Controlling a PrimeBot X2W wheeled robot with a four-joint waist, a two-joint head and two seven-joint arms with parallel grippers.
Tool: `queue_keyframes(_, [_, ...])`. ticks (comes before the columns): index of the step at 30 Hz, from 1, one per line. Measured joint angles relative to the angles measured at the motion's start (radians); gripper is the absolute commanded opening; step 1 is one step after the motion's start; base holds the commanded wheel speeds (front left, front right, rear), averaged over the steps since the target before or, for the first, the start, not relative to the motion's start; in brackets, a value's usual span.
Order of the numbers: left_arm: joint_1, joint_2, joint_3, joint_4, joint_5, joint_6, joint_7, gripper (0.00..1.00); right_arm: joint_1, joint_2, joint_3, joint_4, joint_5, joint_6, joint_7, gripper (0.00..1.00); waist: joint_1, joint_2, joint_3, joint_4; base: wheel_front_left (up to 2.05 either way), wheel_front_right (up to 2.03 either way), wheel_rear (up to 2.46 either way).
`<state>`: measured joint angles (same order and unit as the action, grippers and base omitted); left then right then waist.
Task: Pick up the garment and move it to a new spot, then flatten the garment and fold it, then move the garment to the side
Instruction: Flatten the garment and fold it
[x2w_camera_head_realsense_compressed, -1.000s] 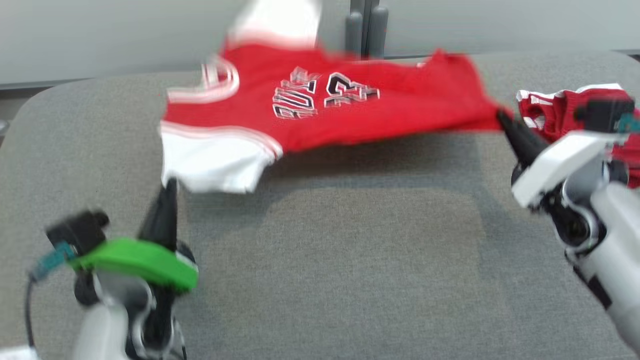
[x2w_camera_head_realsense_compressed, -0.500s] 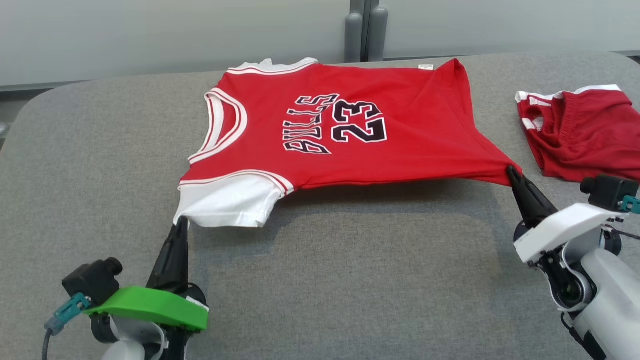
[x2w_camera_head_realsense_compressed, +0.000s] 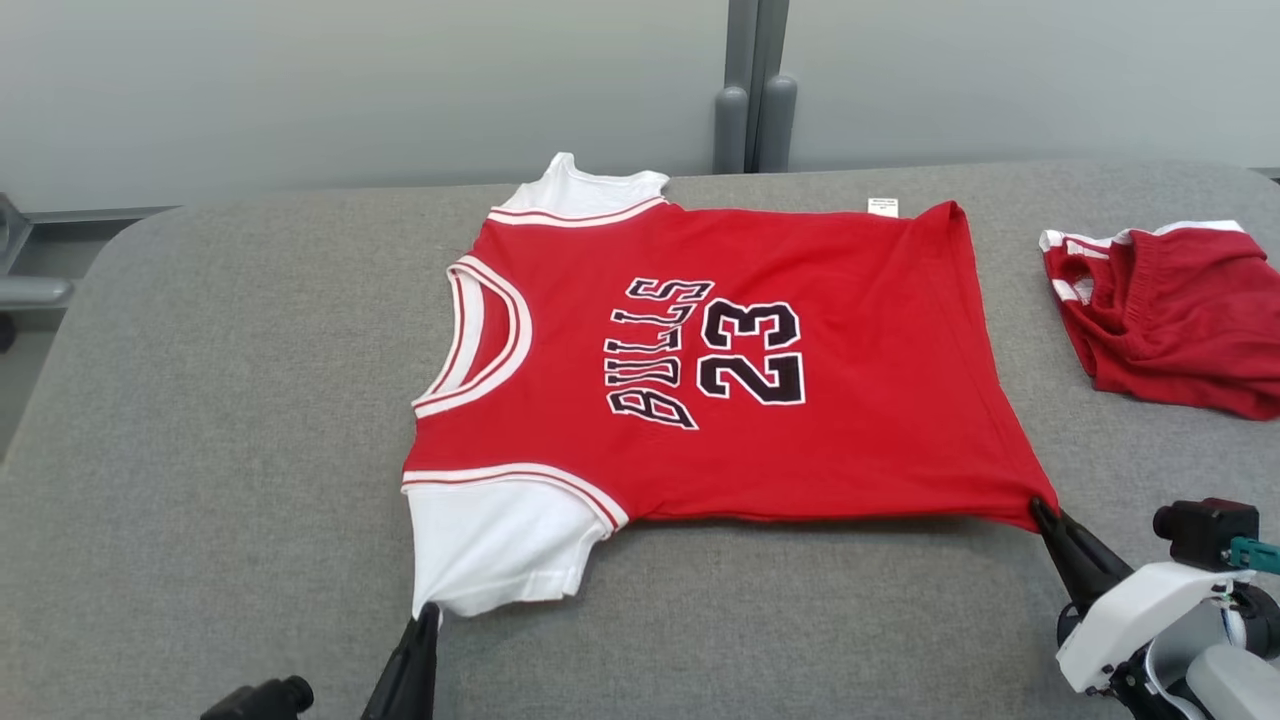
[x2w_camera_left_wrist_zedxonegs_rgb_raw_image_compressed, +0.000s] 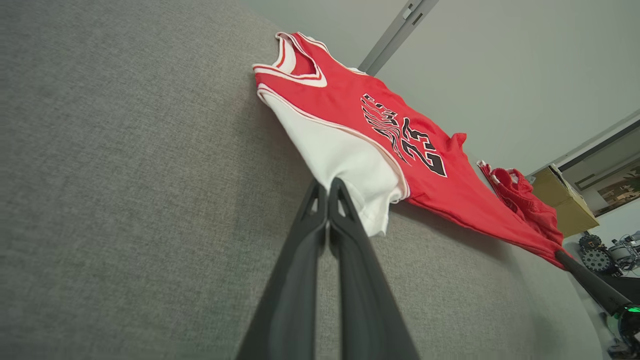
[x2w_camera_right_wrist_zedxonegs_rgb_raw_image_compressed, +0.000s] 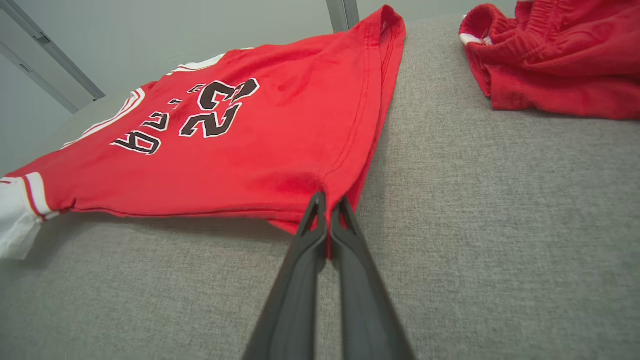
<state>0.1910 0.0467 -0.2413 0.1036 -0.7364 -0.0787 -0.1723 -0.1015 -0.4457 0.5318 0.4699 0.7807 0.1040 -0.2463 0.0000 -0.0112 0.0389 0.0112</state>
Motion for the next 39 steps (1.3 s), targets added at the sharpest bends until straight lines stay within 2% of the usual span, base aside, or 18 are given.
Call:
queue_keyframes(13, [0.15, 0.003, -0.02, -0.072, 0.0, 0.0, -0.015, 0.0, 0.072, 0.008, -0.02, -0.002, -0.044, -0.01, -0.001, 0.0, 0.0, 0.0, -0.04, 0.034, 0.0, 0.0, 0.0])
queue_keyframes(23, [0.204, 0.019, -0.028, -0.113, 0.002, 0.002, -0.013, 0.0, 0.132, 0.014, -0.024, 0.011, -0.047, -0.01, -0.001, 0.0, 0.0, 0.0, -0.038, 0.034, 0.0, 0.0, 0.0])
queue_keyframes(34, [0.236, 0.041, -0.02, -0.112, 0.004, 0.017, 0.006, 0.0, 0.129, 0.039, -0.033, 0.044, -0.061, -0.01, -0.001, 0.0, 0.0001, 0.0, -0.023, 0.004, 0.0, 0.0, 0.0])
queue_keyframes(37, [0.233, 0.043, -0.022, -0.105, 0.006, 0.017, 0.014, 0.0, 0.123, 0.048, -0.038, 0.051, -0.073, -0.01, -0.001, 0.31, 0.0001, 0.0, -0.021, 0.001, 0.0, 0.0, 0.0])
queue_keyframes(39, [0.227, 0.044, -0.022, -0.098, 0.011, 0.018, 0.015, 0.0, 0.117, 0.059, -0.039, 0.055, -0.081, -0.01, -0.001, 0.43, 0.0001, 0.0, -0.021, -0.001, 0.0, 0.0, 0.0])
